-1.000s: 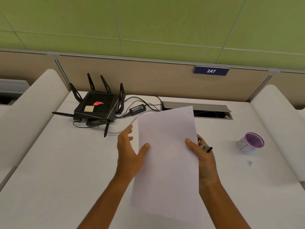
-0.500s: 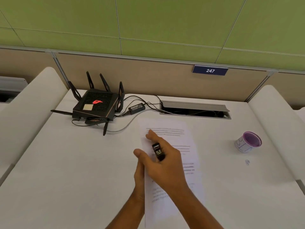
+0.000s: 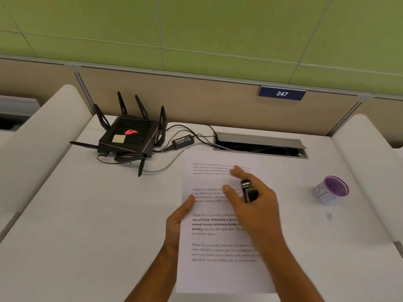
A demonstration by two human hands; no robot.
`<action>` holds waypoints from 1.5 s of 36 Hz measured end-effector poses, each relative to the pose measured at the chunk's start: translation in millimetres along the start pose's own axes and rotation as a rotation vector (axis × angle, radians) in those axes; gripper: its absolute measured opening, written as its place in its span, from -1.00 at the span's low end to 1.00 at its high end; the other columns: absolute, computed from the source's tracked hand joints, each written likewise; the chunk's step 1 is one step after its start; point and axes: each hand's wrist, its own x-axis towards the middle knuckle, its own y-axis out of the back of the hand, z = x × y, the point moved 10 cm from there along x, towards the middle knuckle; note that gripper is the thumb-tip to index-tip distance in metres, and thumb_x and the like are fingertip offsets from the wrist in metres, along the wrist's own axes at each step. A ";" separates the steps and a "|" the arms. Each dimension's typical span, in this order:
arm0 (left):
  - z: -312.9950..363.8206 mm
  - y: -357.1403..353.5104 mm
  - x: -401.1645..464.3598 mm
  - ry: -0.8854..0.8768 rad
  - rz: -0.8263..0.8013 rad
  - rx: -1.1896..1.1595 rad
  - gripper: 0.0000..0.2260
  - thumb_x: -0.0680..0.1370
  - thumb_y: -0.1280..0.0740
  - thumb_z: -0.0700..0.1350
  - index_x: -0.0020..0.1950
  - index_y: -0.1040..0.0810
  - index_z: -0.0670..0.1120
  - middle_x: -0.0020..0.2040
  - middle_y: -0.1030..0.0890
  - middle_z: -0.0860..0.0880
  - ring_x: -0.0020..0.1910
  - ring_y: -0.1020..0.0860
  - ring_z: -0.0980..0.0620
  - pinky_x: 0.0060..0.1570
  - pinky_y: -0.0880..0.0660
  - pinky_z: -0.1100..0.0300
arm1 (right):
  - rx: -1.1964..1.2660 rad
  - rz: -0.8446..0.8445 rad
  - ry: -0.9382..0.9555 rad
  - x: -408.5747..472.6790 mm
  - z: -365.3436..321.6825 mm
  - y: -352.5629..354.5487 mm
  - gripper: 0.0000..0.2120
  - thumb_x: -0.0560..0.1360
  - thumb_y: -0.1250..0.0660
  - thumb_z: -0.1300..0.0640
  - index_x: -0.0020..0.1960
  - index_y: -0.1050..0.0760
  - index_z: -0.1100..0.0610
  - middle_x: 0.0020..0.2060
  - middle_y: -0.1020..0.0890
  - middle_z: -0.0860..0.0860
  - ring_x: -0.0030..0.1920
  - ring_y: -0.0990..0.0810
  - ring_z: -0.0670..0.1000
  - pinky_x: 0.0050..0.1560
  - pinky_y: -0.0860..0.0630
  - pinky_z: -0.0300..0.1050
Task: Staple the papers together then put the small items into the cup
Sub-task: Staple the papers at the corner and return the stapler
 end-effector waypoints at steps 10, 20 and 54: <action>33.5 12.4 13.1 -0.069 0.147 -0.045 -0.63 0.58 -0.26 -0.02 0.05 -0.81 -0.20 0.16 -0.75 -0.28 0.01 -0.77 -0.30 -0.15 -0.75 -0.12 | 0.135 -0.002 -0.389 27.9 85.3 51.6 -0.62 0.40 -0.63 0.00 0.19 -0.66 -0.01 -0.04 -0.77 0.02 -0.33 -0.66 -0.01 -0.46 -0.42 -0.11; 45.8 77.2 72.6 -0.113 0.242 0.474 -0.55 0.67 -0.27 -0.36 0.51 -0.51 0.00 0.36 -0.69 -0.16 0.28 -0.69 -0.28 0.09 -0.72 -0.13 | 0.141 -0.001 -0.371 61.6 151.5 27.5 -0.73 0.51 -0.55 0.19 0.15 -0.67 -0.06 -0.17 -0.71 0.21 -0.28 -0.60 0.07 -0.45 -0.41 -0.11; 117.6 172.5 257.8 -0.157 0.622 1.803 -0.21 0.59 -0.49 0.12 0.71 -0.19 -0.01 0.73 -0.13 -0.11 0.67 -0.18 -0.21 0.59 -0.26 -0.24 | -0.431 0.030 -0.338 226.5 284.0 -66.8 -0.75 0.48 -0.54 0.01 0.09 -0.58 0.02 -0.04 -0.67 -0.05 -0.03 -0.65 0.04 0.02 -0.62 -0.03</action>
